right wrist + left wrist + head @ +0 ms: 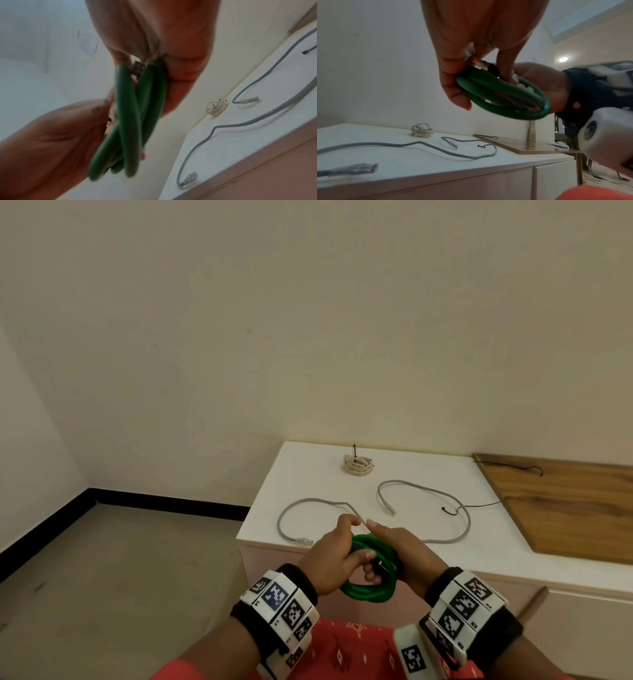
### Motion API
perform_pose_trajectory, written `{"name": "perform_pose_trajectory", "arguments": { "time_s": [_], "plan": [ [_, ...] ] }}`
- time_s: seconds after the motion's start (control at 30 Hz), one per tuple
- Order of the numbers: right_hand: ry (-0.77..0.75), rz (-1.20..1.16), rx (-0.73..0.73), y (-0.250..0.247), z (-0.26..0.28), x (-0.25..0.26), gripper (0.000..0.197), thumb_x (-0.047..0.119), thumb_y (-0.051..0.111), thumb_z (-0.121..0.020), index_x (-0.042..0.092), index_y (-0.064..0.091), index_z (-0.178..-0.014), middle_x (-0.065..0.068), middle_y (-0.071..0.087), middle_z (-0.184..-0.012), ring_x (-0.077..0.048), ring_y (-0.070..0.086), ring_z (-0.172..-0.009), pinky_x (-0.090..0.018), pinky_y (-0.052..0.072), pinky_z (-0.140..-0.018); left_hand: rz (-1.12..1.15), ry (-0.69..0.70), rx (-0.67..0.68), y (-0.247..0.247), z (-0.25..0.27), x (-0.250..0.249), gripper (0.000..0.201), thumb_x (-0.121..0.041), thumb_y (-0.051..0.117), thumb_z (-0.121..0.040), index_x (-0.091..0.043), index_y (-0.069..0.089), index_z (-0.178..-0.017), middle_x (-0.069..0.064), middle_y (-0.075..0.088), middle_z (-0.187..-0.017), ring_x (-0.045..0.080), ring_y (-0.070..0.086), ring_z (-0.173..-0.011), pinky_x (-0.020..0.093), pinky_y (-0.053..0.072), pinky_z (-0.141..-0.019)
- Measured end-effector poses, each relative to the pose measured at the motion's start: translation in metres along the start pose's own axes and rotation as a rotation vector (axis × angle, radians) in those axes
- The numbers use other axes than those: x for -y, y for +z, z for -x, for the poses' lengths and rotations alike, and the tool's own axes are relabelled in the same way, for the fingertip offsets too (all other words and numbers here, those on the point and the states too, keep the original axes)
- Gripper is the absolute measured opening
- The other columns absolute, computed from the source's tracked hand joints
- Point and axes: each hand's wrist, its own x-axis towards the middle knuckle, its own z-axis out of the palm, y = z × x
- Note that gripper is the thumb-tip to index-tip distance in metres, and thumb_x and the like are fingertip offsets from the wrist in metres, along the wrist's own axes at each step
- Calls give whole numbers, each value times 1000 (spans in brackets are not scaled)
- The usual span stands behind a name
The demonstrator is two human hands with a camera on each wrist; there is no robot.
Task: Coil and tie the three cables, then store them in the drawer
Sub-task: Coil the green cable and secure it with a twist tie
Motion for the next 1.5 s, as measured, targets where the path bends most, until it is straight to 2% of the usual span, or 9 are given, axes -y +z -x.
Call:
{"name": "perform_pose_trajectory", "arguments": {
  "time_s": [0.1, 0.27, 0.63, 0.73, 0.9, 1.03, 1.17, 1.3, 1.5],
  "plan": [
    [-113, -24, 8, 1, 0, -9, 34, 33, 63, -80, -1, 60, -81, -11, 60, -67, -17, 61, -58, -25, 52, -58, 19, 4, -3, 1, 0, 0, 30, -21, 48, -93, -9, 36, -117, 5, 59, -91, 14, 56, -82, 27, 45, -77],
    [-249, -70, -59, -6, 0, -23, 41, 23, 58, -75, 2, 57, -111, -8, 66, -83, -16, 65, -68, -26, 54, -65, 92, -74, -144, -1, -6, 14, 13, -23, 46, -94, -13, 38, -98, -5, 51, -83, 11, 50, -76, 21, 39, -65],
    [-402, 45, -183, -12, -11, -26, 26, 20, 57, -73, 14, 62, -97, -1, 67, -74, -10, 58, -58, -31, 52, -66, 365, -47, -76, -9, -19, 25, 17, -2, 59, -84, -9, 66, -98, 6, 60, -78, 13, 56, -68, 27, 48, -69],
    [-368, 37, -161, -19, -16, -28, 32, 19, 56, -73, 8, 61, -102, 4, 68, -66, -10, 61, -60, -21, 51, -61, 445, -64, -105, -6, -25, 27, 20, 2, 60, -81, -11, 71, -90, -5, 58, -62, 5, 52, -57, 19, 47, -61],
    [-267, 73, -116, -42, -25, -23, 41, 21, 57, -75, 0, 57, -111, -10, 66, -90, -14, 66, -76, -22, 55, -69, 502, -112, -149, 5, -43, 27, 17, 4, 59, -82, -4, 69, -94, 0, 55, -60, 10, 53, -50, 28, 51, -58],
    [-109, 237, -197, -92, -37, -22, 9, 11, 53, -90, 11, 60, -97, -10, 63, -91, -16, 61, -79, -22, 52, -69, 522, -135, -190, 8, -57, 28, 21, 5, 59, -83, -14, 68, -85, 3, 52, -59, 7, 52, -44, 29, 51, -60],
    [59, 487, -497, -168, -55, -26, 20, 1, 52, -88, 14, 59, -75, -15, 62, -80, -19, 56, -65, -28, 46, -62, 531, -154, -202, 11, -72, 35, 26, 5, 59, -83, -20, 67, -79, 3, 51, -59, 9, 51, -46, 29, 51, -59],
    [199, 887, -669, -225, -79, -25, 15, 1, 54, -84, 9, 66, -83, -12, 66, -85, -23, 58, -77, -29, 46, -68, 545, -179, -222, 19, -85, 44, 25, 4, 59, -83, -20, 68, -80, 11, 53, -66, 9, 51, -46, 40, 54, -66],
    [222, 1372, -477, -240, -110, -36, 20, 15, 62, -84, 20, 65, -103, -8, 54, -114, -25, 50, -109, -28, 41, -88, 563, -252, -255, 29, -97, 58, 21, 2, 61, -82, -18, 68, -85, 2, 57, -58, 10, 52, -46, 47, 55, -69]
  ]
}}
